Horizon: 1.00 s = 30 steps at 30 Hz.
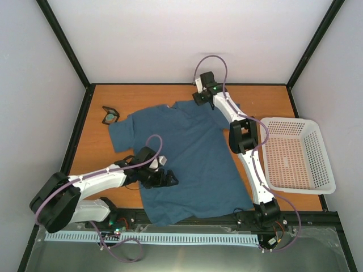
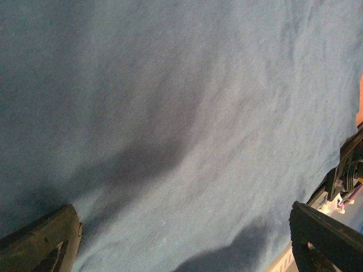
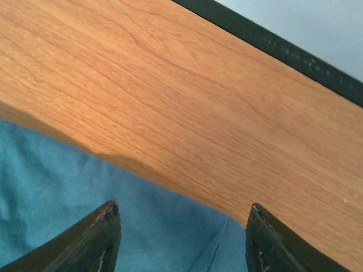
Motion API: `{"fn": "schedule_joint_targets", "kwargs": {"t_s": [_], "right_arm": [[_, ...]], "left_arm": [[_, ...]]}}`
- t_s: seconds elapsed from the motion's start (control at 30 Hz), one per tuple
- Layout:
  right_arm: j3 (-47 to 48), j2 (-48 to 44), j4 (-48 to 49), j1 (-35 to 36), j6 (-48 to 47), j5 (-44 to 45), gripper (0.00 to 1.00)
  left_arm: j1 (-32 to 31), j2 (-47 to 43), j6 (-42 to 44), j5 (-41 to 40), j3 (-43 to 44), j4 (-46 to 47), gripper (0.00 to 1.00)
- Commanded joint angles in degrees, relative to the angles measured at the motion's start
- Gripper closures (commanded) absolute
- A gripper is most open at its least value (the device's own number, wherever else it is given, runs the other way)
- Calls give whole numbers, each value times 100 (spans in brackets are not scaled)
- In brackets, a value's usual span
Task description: Pin the brooch onto the clothing
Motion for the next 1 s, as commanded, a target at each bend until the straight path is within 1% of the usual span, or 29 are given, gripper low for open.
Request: {"fn": "schedule_joint_targets", "kwargs": {"t_s": [0.0,0.07,0.27,0.37,0.43,0.53,0.57,0.63,0.67,0.73,0.77,0.8,0.87,0.93,0.97], "right_arm": [[274,307,-399,-63,242,58,44],[342,391,-601,-63,296,119,45],[317,545,-1187,-64,369,691,45],[386,596,-1437,-148,821,1479,44],[365,561,-1578,-314,1175,1742,45],[272,456,-1701,-578,1648,1726,49],[224,384,-1675,-748,1697,1676,49],[117,261,-1500,-853,1617,1818,49],[103,221,-1353,-894,1480,1889,49],[88,146,-974,-959,1172,1606,47],[107,87,-839,-967,989,1497,44],[182,26,-808,-968,845,1537,41],[314,-225,-910,-968,687,1470,33],[92,-672,-1027,-968,667,1413,27],[-86,-884,-1132,-975,737,1424,27]], "left_arm": [[-8,-270,-213,-179,-135,-775,0],[-14,-331,-160,-266,-20,-806,0],[-8,-517,-11,-584,364,-876,0],[-9,-793,0,-803,452,-921,0],[-14,-999,14,-1041,534,-955,0],[-5,-1169,45,-1490,795,-987,0],[-5,-1175,89,-1661,926,-983,0],[27,-1123,256,-2012,1195,-879,0],[90,-1042,427,-2113,1341,-764,0],[416,-712,718,-2132,1709,-545,0],[634,-528,943,-2081,1849,-343,0],[913,-295,1081,-2055,2011,-136,0],[1234,286,1318,-2126,2637,19,0],[1416,972,1480,-2235,3305,-18,0],[1468,1337,1519,-2262,3657,-58,0]]}}
